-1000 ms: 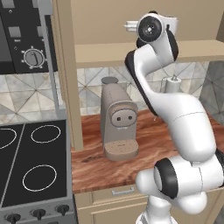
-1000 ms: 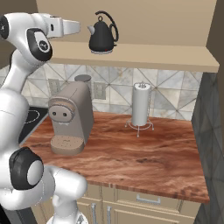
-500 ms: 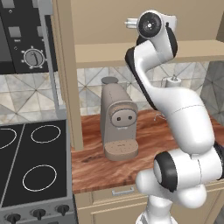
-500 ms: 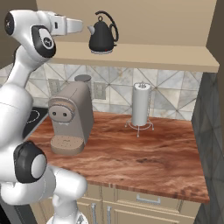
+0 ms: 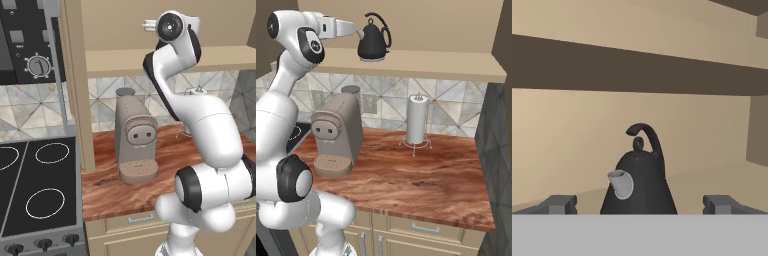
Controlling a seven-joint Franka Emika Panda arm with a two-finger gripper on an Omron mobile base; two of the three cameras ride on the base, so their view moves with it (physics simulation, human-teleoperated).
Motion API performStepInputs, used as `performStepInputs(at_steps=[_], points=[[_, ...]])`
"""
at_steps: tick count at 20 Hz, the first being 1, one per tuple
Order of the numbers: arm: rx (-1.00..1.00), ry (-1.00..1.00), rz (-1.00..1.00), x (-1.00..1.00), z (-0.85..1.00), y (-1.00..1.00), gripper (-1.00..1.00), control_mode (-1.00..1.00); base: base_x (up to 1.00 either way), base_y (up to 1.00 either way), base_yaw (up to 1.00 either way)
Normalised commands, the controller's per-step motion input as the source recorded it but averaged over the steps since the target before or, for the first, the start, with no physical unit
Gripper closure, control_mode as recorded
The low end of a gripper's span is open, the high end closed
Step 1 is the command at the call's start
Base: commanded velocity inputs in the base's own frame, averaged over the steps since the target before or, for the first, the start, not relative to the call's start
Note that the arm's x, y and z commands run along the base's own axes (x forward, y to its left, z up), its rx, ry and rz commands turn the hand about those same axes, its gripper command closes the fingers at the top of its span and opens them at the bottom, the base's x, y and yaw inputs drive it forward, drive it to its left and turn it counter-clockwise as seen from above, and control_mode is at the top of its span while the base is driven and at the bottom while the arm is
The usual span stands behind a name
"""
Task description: Open the cabinet, pick the kettle from the cabinet, and place it in the sink.
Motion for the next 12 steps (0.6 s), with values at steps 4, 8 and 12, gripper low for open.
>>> performStepInputs(at_steps=[4,8,12], points=[[0.0,0.0,0.0,0.21,0.0,-0.01,-1.0,-1.0,0.0,0.0,0.0],[0.0,0.0,0.0,0.17,-0.02,-0.01,-1.0,-1.0,0.0,0.0,0.0],[0.0,0.0,0.0,0.17,-0.04,-0.01,-1.0,-1.0,0.0,0.0,0.0]])
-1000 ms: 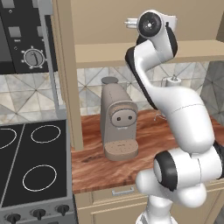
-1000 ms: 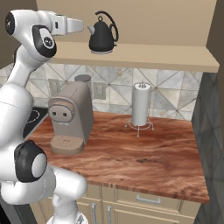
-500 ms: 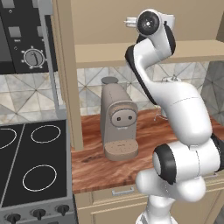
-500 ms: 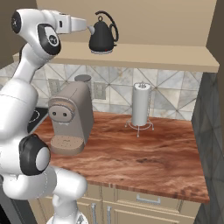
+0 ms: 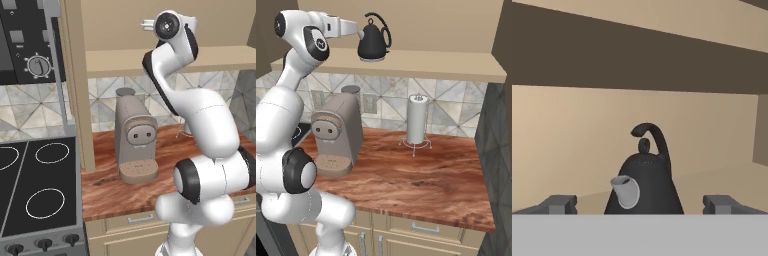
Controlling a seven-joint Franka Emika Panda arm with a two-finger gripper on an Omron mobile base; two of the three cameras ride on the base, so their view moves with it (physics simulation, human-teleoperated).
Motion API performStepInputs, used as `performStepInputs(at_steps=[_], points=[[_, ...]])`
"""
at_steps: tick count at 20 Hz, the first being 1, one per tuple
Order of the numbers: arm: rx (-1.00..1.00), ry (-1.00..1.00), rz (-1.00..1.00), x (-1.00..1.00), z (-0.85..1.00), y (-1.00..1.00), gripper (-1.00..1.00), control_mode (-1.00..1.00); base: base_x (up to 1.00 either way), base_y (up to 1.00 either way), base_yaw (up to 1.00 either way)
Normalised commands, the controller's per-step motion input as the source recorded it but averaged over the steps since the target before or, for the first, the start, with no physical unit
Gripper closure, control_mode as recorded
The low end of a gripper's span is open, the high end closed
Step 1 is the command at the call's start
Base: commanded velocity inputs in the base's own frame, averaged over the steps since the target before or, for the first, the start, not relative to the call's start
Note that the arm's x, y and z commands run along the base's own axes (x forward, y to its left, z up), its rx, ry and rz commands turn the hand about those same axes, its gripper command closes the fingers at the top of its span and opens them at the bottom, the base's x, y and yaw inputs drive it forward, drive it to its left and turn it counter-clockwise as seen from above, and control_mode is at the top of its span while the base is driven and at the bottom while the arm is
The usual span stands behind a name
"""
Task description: Open the cabinet, pick the kettle from the cabinet, and place it in the sink.
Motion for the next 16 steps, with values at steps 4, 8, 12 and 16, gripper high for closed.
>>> performStepInputs(at_steps=[4,8,12,16], points=[[0.0,0.0,0.0,0.17,-0.01,0.0,-1.0,-1.0,0.0,0.0,0.0],[0.0,0.0,0.0,0.19,0.0,-0.01,-1.0,-1.0,0.0,0.0,0.0],[0.0,0.0,0.0,0.19,0.0,-0.03,-1.0,-1.0,0.0,0.0,0.0],[0.0,0.0,0.0,0.18,0.0,-0.05,-1.0,-1.0,0.0,0.0,0.0]])
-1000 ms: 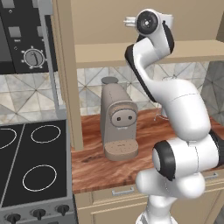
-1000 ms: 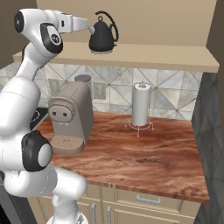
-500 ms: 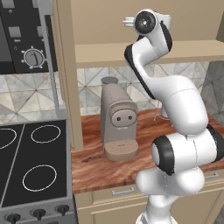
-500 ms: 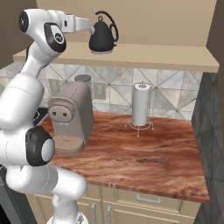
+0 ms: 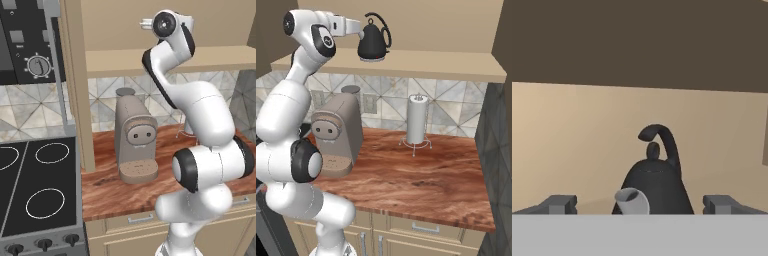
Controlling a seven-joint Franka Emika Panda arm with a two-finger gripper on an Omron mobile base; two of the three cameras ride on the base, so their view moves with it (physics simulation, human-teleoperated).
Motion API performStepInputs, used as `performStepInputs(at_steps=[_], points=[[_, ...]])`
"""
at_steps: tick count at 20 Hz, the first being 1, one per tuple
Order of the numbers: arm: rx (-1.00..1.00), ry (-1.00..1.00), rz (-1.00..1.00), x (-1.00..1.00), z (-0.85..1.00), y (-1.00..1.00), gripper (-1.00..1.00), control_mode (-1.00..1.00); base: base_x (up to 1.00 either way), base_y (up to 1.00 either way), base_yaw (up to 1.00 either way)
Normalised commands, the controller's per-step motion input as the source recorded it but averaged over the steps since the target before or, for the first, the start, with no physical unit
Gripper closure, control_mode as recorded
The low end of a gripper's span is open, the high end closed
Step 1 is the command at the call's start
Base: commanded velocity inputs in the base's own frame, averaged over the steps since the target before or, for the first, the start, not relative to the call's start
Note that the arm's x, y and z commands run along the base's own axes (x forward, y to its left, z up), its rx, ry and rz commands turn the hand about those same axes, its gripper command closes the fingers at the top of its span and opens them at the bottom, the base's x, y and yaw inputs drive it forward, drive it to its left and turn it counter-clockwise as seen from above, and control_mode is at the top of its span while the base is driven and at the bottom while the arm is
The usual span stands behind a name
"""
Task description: Open the cabinet, pick the kettle from the cabinet, and place it in the sink.
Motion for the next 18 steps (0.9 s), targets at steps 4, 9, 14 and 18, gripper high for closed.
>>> performStepInputs(at_steps=[4,9,14,18], points=[[0.0,0.0,0.0,0.16,0.02,-0.05,-1.0,-1.0,0.0,0.0,0.0],[0.0,0.0,0.0,0.18,0.0,-0.07,-1.0,-1.0,0.0,0.0,0.0],[0.0,0.0,-0.01,0.21,0.0,-0.06,-1.0,-1.0,0.0,0.0,0.0],[0.0,0.0,-0.03,0.24,0.0,-0.04,-1.0,-1.0,0.0,0.0,0.0]])
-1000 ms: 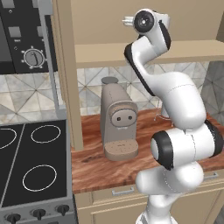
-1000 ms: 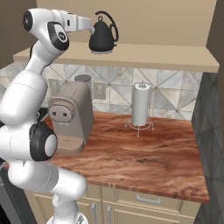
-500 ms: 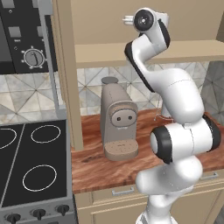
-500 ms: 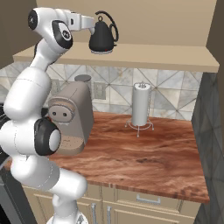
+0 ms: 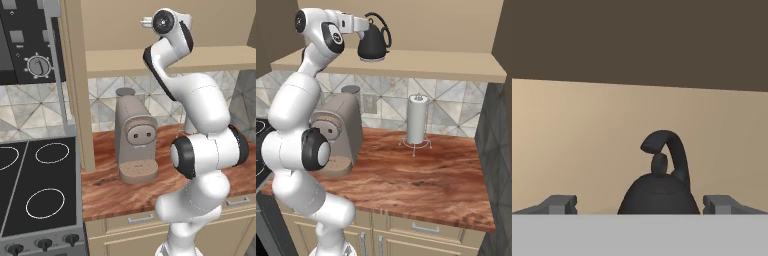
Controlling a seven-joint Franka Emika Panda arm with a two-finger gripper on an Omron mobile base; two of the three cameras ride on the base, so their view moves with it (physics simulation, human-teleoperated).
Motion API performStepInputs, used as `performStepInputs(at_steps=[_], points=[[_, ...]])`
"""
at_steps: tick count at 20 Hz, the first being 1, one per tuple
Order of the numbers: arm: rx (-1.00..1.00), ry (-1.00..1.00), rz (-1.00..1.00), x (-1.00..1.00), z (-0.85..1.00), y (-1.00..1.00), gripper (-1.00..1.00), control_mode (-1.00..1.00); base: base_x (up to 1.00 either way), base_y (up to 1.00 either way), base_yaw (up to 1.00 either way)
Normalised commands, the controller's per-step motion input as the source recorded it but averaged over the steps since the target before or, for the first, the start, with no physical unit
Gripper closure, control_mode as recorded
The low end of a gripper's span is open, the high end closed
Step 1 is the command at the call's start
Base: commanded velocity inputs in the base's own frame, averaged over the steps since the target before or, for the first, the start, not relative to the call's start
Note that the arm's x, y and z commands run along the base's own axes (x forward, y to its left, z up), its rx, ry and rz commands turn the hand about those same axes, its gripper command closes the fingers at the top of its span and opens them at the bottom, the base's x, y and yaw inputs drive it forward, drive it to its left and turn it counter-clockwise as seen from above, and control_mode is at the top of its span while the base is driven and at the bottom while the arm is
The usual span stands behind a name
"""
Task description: Open the cabinet, pick the kettle from the cabinet, and place it in the sink.
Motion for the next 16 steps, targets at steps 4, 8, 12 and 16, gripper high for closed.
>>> performStepInputs(at_steps=[4,8,12,16], points=[[0.0,0.0,0.0,0.21,0.0,-0.04,-1.0,-1.0,0.0,0.0,0.0],[0.0,0.0,-0.02,0.19,0.0,0.0,-1.0,-1.0,0.0,0.0,0.0],[0.0,0.0,-0.03,0.2,0.0,0.0,-1.0,-1.0,0.0,0.0,0.0],[0.0,0.0,-0.04,0.2,0.0,-0.03,-1.0,-1.0,0.0,0.0,0.0]])
